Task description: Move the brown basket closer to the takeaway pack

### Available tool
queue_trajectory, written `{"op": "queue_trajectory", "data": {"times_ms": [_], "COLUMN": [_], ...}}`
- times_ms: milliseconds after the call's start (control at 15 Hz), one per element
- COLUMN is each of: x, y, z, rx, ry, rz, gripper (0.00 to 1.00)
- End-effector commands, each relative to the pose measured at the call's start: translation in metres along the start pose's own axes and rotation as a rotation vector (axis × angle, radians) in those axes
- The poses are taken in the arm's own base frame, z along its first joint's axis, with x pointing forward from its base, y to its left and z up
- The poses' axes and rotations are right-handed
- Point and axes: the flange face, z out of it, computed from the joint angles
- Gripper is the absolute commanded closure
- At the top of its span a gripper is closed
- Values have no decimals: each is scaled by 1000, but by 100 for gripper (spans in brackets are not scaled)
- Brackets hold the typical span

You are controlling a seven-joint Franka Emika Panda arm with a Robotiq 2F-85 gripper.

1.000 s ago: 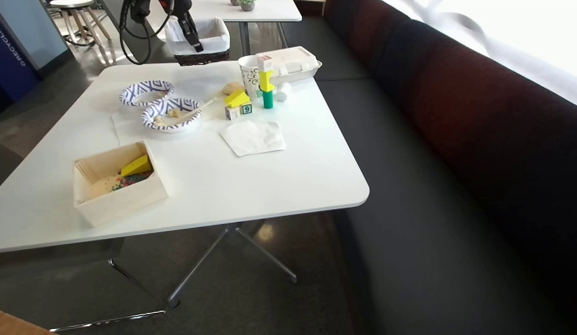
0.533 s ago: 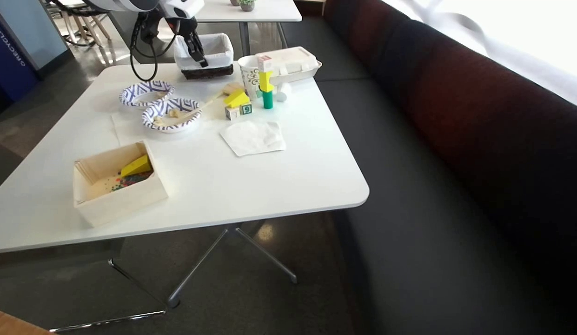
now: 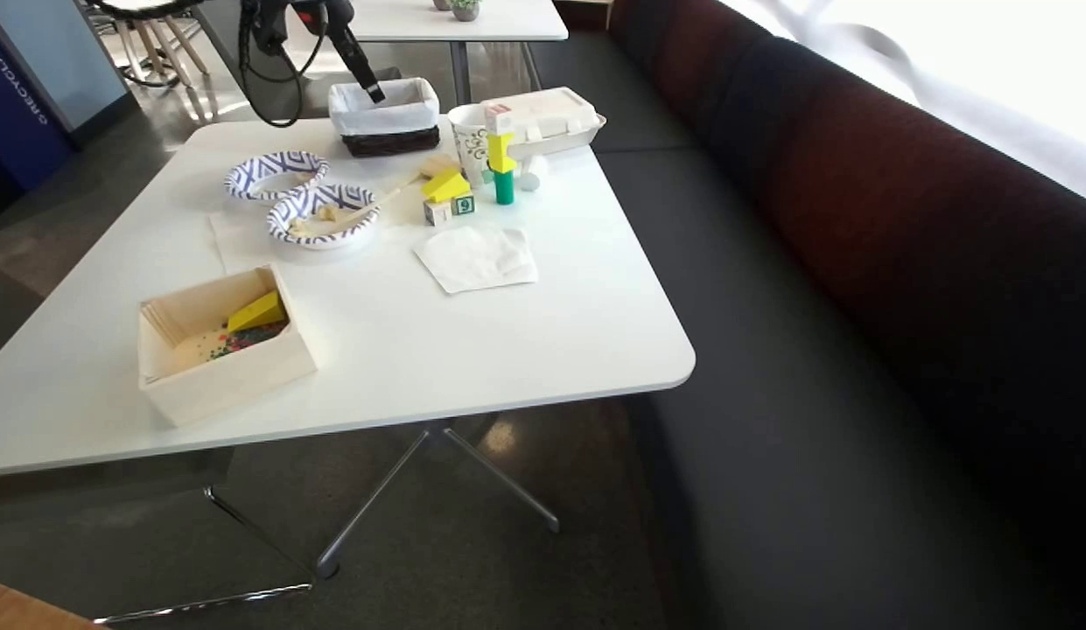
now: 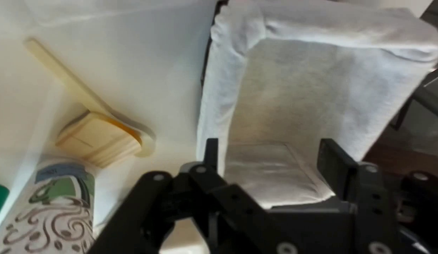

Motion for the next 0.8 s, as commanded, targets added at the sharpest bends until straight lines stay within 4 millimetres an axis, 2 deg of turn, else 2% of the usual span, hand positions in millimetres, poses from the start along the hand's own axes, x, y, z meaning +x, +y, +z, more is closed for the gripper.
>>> {"op": "queue_trajectory", "data": {"times_ms": [0, 133, 400, 533, 733], "x": [-2, 2, 0, -6, -12], "y": [5, 12, 49, 78, 133], "z": [-71, -111, -167, -188, -216], "rx": [40, 111, 192, 220, 207], "ry": [-53, -91, -182, -251, -396], "rz": [-198, -277, -438, -508, -597], "gripper": [0, 0, 0, 0, 0]}}
